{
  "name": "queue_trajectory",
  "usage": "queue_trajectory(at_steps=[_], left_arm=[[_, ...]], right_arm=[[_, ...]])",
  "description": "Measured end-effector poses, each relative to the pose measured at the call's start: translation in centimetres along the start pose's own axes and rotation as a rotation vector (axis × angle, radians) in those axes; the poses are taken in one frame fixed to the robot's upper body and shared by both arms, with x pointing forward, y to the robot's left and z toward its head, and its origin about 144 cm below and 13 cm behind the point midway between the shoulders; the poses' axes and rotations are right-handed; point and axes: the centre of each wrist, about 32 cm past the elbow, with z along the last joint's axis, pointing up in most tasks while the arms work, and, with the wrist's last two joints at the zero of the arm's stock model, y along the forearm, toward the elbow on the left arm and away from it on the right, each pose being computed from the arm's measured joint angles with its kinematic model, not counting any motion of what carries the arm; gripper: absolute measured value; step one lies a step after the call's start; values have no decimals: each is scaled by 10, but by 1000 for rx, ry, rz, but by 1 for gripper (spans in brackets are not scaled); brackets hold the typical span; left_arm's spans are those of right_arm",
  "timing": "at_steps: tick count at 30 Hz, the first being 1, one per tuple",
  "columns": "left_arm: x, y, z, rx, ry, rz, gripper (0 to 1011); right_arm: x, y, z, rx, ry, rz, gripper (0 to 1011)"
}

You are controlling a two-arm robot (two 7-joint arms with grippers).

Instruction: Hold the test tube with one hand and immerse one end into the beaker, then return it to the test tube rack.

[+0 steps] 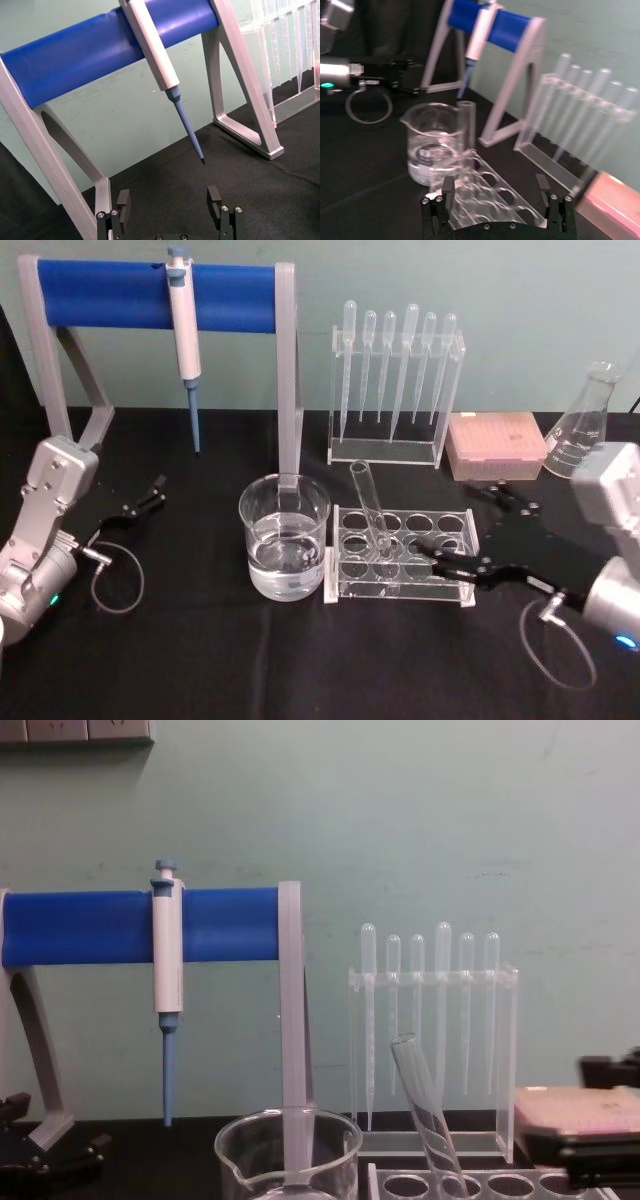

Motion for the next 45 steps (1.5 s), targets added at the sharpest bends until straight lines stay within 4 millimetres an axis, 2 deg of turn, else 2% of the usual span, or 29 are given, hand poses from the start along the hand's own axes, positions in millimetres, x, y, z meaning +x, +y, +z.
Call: queue_trajectory(at_steps=[17, 26, 31, 41, 45], left_arm=[[0, 0, 0, 0, 0, 0, 1000], [0, 0, 0, 0, 0, 0, 1000], [0, 0, 0, 0, 0, 0, 1000], [0, 0, 0, 0, 0, 0, 1000], [0, 0, 0, 0, 0, 0, 1000]], right_arm=[[2, 65, 10, -8, -8, 103, 1002], [1, 82, 9, -5, 2, 100, 994], [1, 88, 10, -14, 0, 105, 907], [-1, 92, 9, -20, 7, 106, 624], [-2, 89, 11, -12, 7, 100, 479]])
